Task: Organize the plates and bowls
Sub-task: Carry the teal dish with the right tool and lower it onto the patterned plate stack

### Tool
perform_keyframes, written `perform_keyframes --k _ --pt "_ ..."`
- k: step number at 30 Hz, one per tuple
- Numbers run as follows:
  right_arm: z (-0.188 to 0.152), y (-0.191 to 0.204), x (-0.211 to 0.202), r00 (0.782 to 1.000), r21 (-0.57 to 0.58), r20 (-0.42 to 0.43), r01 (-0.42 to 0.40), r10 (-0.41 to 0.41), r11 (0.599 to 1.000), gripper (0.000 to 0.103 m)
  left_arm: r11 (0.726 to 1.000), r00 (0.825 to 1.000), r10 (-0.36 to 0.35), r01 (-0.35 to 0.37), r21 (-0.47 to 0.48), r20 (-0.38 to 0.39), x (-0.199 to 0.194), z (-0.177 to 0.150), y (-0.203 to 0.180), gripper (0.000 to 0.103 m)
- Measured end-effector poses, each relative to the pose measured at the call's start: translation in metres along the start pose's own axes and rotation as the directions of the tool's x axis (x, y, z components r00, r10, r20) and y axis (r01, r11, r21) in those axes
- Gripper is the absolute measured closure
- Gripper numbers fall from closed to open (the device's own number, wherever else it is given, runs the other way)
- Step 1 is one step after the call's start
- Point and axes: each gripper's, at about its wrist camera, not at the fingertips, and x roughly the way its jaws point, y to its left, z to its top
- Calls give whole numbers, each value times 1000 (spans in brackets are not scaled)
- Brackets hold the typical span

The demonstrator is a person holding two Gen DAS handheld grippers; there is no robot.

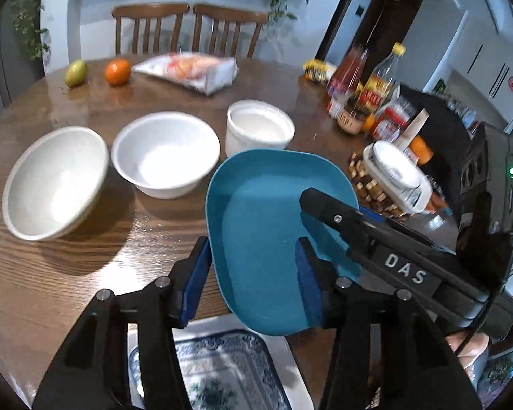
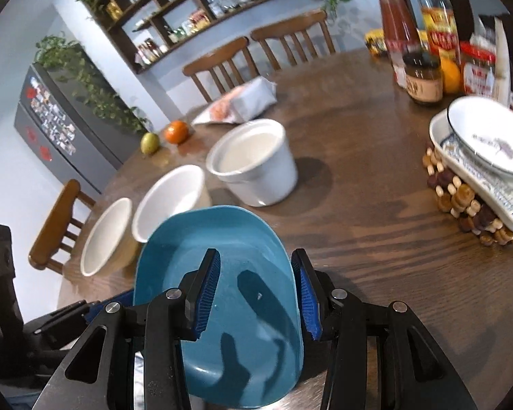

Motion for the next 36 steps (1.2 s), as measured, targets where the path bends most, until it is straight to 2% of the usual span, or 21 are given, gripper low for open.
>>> perform_keyframes --k 7,14,24,36 --pt "-7 44 -38 997 -70 78 3 3 998 56 1000 995 -15 14 6 94 -54 -15 4 53" --pt "-28 74 -59 993 -100 113 -2 13 995 56 1000 993 -26 27 -9 117 -78 -35 18 53" --pt "-66 95 -62 994 -105 106 24 -13 994 56 997 996 -61 64 -42 71 -81 -69 40 53" --pt "-97 91 -47 997 -74 50 55 -51 996 56 993 996 -87 86 -86 -2 -65 -99 54 53"
